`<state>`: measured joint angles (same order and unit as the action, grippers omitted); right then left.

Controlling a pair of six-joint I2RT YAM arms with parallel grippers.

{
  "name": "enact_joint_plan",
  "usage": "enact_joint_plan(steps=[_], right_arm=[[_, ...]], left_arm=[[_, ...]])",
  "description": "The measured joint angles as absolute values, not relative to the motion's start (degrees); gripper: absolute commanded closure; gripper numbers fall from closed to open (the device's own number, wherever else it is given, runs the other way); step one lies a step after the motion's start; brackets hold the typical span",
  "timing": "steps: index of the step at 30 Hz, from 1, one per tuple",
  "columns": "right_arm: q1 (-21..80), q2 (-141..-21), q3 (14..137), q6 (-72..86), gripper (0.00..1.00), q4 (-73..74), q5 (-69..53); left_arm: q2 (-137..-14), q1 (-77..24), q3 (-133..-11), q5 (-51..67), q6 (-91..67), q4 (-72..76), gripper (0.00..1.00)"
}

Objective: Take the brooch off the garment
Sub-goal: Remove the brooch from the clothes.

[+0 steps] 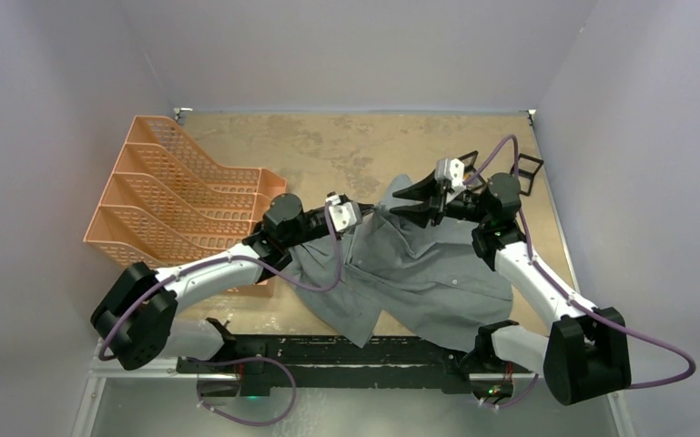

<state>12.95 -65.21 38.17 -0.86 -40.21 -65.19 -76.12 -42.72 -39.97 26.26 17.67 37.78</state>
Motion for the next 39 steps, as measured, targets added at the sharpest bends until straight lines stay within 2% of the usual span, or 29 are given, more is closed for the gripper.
enact_joint_plan(steps=[6,16,24,31,37,39], right_arm=[[12.95,-64.71,35.51,2.35,0.45,-41.15,-59.13],[18.26,-65.95,31.0,6.09,0.44,-41.28,-48.27],[22.2,-70.43,27.57,8.29,0.45,-45.15,-42.5],[22.7,-74.11,27.31,9.39,0.62,-49.45,-41.12],[23.27,-76.25,27.31,9.72,0.91,-50.81,-41.6],[23.24,-76.25,27.31,9.45,0.97,-50.76,-41.69]], left_arm=[[-76.12,-44.93,-38.94,20.45,21.17,36.62,1.0],[-76.12,-47.35,-38.5,10.46,27.27,33.87,1.0],[-76.12,-47.77,-38.22,8.27,28.32,32.84,1.0],[-75.5,-48.1,-38.02,8.32,28.29,31.97,1.0],[-75.48,-48.12,-37.98,8.12,28.27,31.86,1.0],[-75.48,-48.14,-37.98,7.46,28.29,31.75,1.0]])
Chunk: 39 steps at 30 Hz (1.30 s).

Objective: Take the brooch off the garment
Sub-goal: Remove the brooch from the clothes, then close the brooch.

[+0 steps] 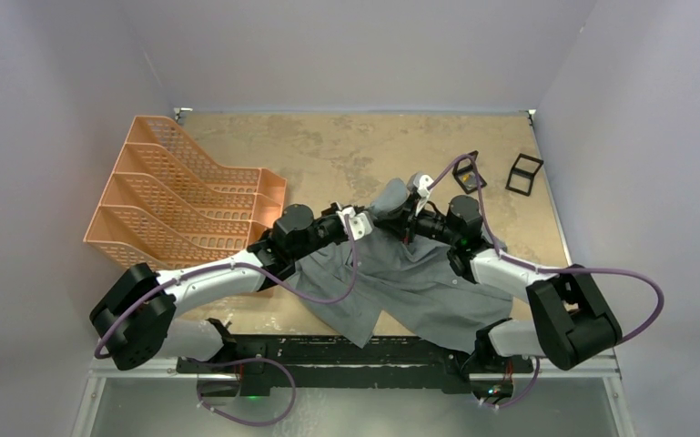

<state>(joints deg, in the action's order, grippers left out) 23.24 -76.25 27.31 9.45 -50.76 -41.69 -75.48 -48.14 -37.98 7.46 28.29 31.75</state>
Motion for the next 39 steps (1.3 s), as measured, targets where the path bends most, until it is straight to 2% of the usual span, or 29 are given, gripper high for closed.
enact_joint_plan(steps=[4,17,25,29,34,39], right_arm=[[23.27,-76.07,27.31,8.8,1.0,-50.04,-42.17],[23.24,-74.08,27.44,7.03,1.0,-46.06,-42.48],[23.27,-78.91,34.2,5.93,1.0,-40.16,-35.11],[23.27,-84.49,40.21,5.78,1.0,-36.53,-29.71],[23.24,-93.43,50.09,5.58,0.93,-32.05,-23.55],[23.24,-93.25,50.78,6.13,0.73,-30.74,-20.45]], left_arm=[[-75.48,-48.14,-37.98,5.43,28.34,30.79,1.0],[-76.03,-48.16,-37.98,-7.01,29.06,26.89,1.0],[-74.43,-48.14,-37.98,-15.7,23.0,25.43,1.0],[-69.82,-48.14,-37.45,-18.37,17.19,24.29,1.0],[-62.57,-48.12,-35.53,-19.77,9.1,24.56,1.0],[-57.32,-48.07,-31.57,-18.09,1.45,25.54,1.0]])
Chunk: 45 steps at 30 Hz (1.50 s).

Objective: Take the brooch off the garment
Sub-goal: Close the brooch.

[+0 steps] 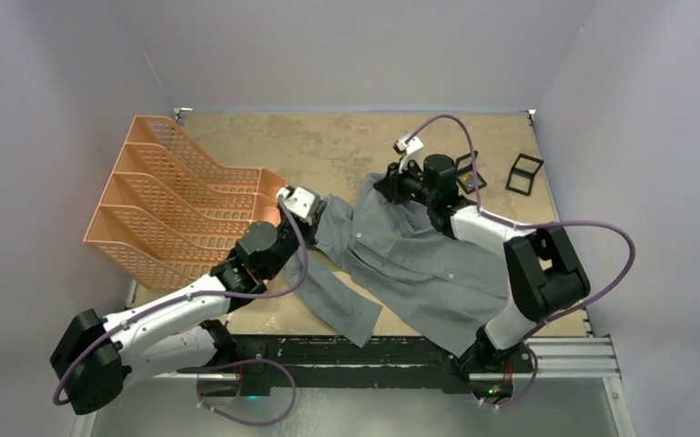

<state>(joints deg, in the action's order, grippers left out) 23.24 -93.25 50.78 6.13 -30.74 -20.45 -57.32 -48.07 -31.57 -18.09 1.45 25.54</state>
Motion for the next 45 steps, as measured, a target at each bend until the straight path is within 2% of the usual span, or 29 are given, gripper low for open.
enact_joint_plan(steps=[3,13,16,20,21,22,30,34,45], right_arm=[[23.24,-89.38,48.71,6.96,0.59,-30.79,-19.68],[23.24,-68.29,34.76,11.18,0.26,-37.01,-19.7],[23.24,-62.59,30.37,11.86,0.22,-40.1,-20.56],[23.24,-58.37,28.14,11.77,0.22,-41.43,-22.13],[23.24,-58.17,28.1,11.73,0.06,-41.67,-22.79],[23.24,-58.15,28.01,11.79,0.02,-42.35,-24.18],[23.24,-67.09,27.09,17.06,0.02,-49.71,-39.79],[23.24,-65.67,24.8,19.9,0.02,-53.41,-43.35],[24.03,-62.57,24.82,25.71,0.2,-61.41,-49.76]], left_arm=[[-55.35,-48.03,-29.26,-15.77,-2.63,26.44,1.0],[-54.24,-47.86,-27.33,-7.29,-12.49,29.61,1.0],[-53.76,-47.64,-26.85,-5.67,-14.61,30.68,1.0],[-53.87,-47.53,-25.87,-3.51,-17.39,32.75,1.0],[-54.02,-47.46,-25.78,-3.11,-17.93,33.17,1.0],[-54.41,-47.37,-25.76,-2.63,-18.65,33.74,1.0],[-58.19,-46.24,-25.76,3.29,-22.98,37.78,1.0],[-58.78,-44.64,-25.76,7.64,-24.6,40.23,1.0],[-61.69,-42.35,-25.78,21.69,-28.12,47.79,1.0]])
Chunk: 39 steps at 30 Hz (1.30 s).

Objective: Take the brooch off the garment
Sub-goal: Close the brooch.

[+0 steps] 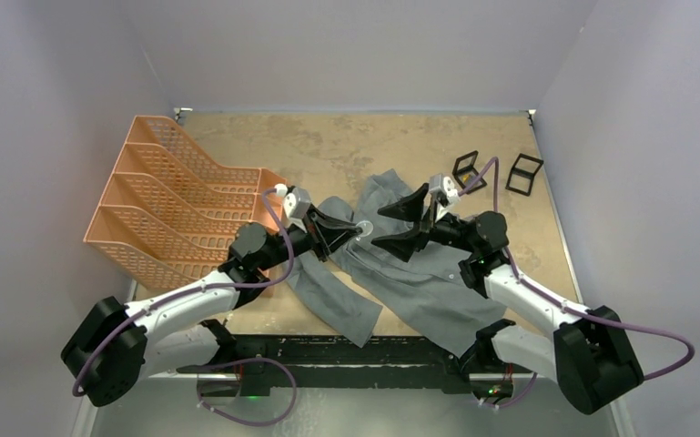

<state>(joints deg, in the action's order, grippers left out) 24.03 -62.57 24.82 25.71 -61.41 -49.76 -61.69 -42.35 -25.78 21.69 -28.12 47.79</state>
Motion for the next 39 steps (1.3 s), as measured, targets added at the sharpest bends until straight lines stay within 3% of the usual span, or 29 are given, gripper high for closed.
enact_joint_plan(steps=[12,27,35,39], right_arm=[[25.67,-62.33,24.82,28.77,0.43,-66.24,-54.06],[27.33,-60.69,25.5,29.63,0.65,-66.87,-57.56],[27.62,-60.69,25.61,29.85,0.74,-66.98,-59.09],[27.81,-60.69,25.76,30.02,0.73,-67.16,-59.61]], left_arm=[[-62.67,-42.35,-26.85,30.72,-30.72,52.16,1.0],[-62.67,-42.35,-27.55,36.42,-31.97,54.39,1.0],[-62.98,-42.33,-27.55,37.8,-32.42,55.27,1.0],[-63.11,-42.3,-27.55,38.44,-32.45,55.79,1.0]])
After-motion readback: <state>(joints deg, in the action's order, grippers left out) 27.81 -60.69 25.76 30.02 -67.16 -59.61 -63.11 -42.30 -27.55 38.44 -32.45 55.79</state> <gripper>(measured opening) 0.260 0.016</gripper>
